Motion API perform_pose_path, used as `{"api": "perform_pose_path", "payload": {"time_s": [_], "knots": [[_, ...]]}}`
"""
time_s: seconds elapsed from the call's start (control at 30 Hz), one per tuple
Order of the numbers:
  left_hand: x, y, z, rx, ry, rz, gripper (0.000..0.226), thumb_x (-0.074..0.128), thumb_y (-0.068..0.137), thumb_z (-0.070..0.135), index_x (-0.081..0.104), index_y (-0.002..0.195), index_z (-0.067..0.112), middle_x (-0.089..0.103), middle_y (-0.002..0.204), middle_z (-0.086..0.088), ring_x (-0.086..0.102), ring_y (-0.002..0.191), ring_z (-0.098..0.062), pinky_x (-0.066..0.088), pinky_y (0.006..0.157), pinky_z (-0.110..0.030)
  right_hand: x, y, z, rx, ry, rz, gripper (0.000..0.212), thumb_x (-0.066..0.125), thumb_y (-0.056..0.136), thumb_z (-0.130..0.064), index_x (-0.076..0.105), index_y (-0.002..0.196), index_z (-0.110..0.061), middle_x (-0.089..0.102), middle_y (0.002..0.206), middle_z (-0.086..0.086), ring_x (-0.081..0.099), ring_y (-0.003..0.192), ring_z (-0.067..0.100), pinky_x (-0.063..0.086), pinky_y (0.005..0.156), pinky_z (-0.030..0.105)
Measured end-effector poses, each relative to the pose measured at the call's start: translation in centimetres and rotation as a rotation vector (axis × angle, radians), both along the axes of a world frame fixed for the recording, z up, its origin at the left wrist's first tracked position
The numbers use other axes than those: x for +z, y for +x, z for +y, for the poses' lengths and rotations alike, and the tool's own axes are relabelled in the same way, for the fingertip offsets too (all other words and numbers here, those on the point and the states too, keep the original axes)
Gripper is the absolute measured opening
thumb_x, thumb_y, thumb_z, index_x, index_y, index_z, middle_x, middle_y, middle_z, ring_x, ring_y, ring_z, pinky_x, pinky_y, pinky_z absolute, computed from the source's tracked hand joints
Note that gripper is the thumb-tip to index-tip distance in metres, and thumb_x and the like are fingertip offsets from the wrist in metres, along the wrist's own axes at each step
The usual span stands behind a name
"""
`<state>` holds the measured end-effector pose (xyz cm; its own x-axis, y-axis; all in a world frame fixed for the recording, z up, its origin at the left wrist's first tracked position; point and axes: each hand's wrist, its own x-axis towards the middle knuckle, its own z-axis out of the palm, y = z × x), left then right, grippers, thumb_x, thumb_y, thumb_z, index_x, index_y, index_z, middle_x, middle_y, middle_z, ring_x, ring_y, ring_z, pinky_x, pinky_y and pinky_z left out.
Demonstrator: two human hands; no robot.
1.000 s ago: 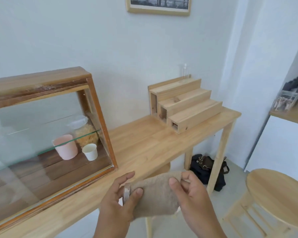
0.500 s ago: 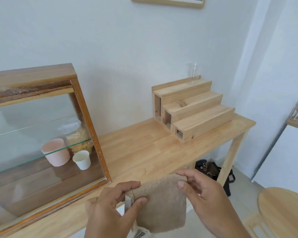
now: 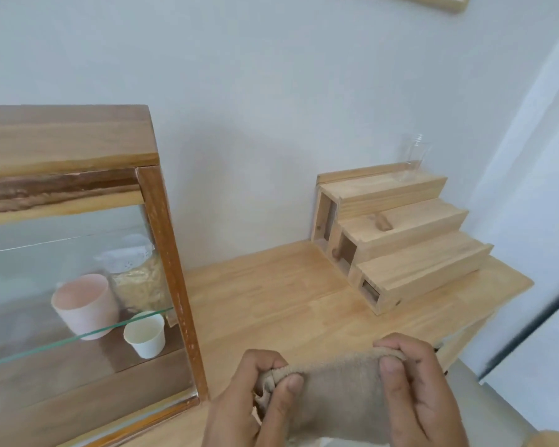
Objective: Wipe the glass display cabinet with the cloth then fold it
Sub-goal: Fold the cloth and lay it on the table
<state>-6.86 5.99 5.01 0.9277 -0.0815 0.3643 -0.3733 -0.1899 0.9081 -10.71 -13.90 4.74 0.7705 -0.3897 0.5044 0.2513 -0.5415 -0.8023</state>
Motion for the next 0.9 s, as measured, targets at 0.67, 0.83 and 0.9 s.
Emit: {"api": "perform_pose_path", "payload": {"time_s": [0.67,0.83,0.9], "knots": [[-9.1,17.2,-10.0,0.204,1.024,-0.019,0.046,0.051,0.099,0.032,0.065,0.138,0.011,0.06,0.149,-0.01,0.055,0.137,-0.028,0.045,0.111,-0.051,-10.3,22.0,-4.3,0.411,-0.81,0.564,0.058,0.025,0.106,-0.035,0.015,0.161,-0.018,0.009,0.171,0.003,0.005,0.156,0.017,0.009,0.126,0.038],[-10.1,15.4,-8.7,0.17,1.264,0.06,0.06,0.028,0.102,0.042,0.061,0.146,0.019,0.052,0.156,-0.001,0.046,0.145,-0.02,0.035,0.114,-0.064,-11.1,21.3,-5.7,0.46,-0.939,0.617,0.066,0.008,0.106,-0.046,-0.005,0.16,-0.012,-0.012,0.17,0.005,-0.016,0.155,0.018,-0.01,0.124,0.05],[-10.2,14.5,-8.4,0.205,1.325,-0.071,0.056,0.041,0.093,0.043,0.079,0.123,0.016,0.075,0.13,-0.006,0.069,0.122,-0.023,0.041,0.105,-0.063,-11.1,21.0,-6.4,0.464,-0.947,0.573,0.066,0.009,0.105,-0.046,0.004,0.161,-0.011,-0.002,0.171,0.007,-0.007,0.156,0.021,-0.011,0.124,0.048]]}}
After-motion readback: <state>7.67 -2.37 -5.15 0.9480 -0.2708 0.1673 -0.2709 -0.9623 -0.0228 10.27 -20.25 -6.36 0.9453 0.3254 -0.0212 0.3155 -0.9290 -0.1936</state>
